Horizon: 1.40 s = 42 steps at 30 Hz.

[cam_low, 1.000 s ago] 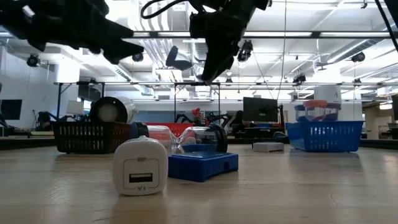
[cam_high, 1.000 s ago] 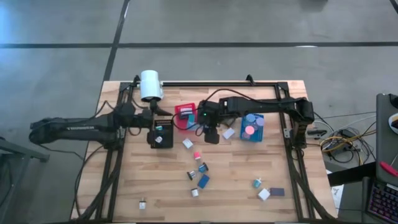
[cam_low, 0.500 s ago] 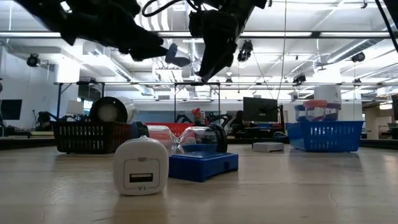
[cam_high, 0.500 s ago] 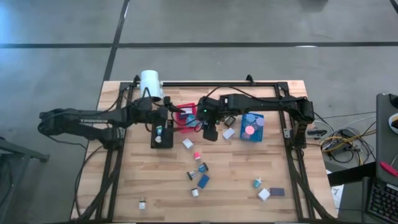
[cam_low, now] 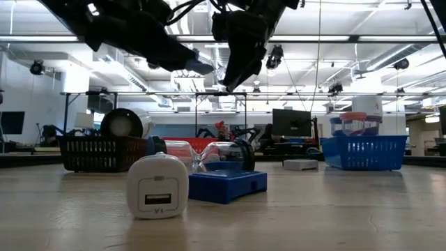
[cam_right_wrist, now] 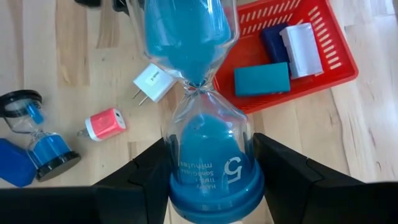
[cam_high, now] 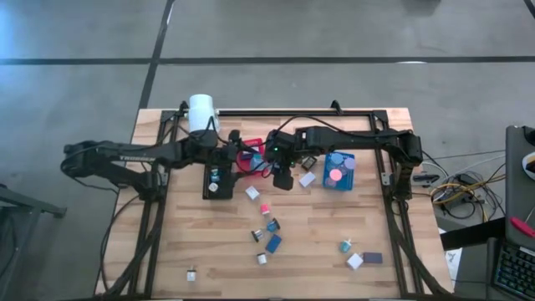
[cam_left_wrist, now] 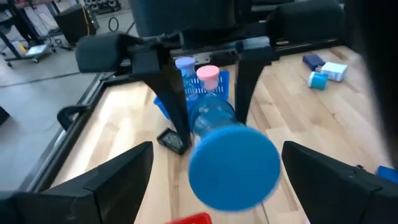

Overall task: Pick & Place Office items
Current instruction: Put the blue hourglass into the blue bin

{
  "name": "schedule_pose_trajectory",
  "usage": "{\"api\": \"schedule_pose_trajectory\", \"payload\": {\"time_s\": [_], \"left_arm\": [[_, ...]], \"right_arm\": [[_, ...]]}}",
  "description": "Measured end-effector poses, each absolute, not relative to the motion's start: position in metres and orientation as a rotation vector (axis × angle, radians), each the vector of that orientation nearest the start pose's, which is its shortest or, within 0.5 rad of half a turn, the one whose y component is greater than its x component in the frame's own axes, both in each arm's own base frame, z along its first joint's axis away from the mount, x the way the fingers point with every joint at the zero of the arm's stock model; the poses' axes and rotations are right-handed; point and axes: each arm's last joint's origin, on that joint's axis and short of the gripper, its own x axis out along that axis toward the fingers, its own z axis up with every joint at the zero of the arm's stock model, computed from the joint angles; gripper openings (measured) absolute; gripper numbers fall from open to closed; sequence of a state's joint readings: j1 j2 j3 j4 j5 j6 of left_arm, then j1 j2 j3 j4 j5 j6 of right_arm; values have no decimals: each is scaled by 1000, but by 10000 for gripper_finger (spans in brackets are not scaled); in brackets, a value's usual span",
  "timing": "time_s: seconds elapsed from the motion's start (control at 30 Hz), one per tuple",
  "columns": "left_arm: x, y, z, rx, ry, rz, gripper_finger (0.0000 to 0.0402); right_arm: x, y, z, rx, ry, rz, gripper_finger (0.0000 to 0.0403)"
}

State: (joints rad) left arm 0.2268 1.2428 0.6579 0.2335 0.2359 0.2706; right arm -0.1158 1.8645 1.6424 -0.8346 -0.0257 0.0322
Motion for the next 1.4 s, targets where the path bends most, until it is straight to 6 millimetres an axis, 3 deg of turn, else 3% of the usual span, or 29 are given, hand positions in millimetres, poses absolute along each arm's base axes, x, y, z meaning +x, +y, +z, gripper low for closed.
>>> {"api": "schedule_pose_trajectory", "payload": {"time_s": [0.37,0.67,0.83,1.07,1.4], "left_arm": [[261,53,234,230,345,-82,346],[261,52,233,236,347,-91,198],[261,52,233,237,350,-92,198],[258,52,235,209,349,-100,198],[240,47,250,165,310,-86,198]], "right_arm": [[393,-45,276,102,1057,-97,189],[393,-45,276,95,1055,-96,189],[394,-45,276,91,1053,-94,193],[393,-45,280,76,1039,-81,231],[381,-43,313,42,913,-70,285]]}}
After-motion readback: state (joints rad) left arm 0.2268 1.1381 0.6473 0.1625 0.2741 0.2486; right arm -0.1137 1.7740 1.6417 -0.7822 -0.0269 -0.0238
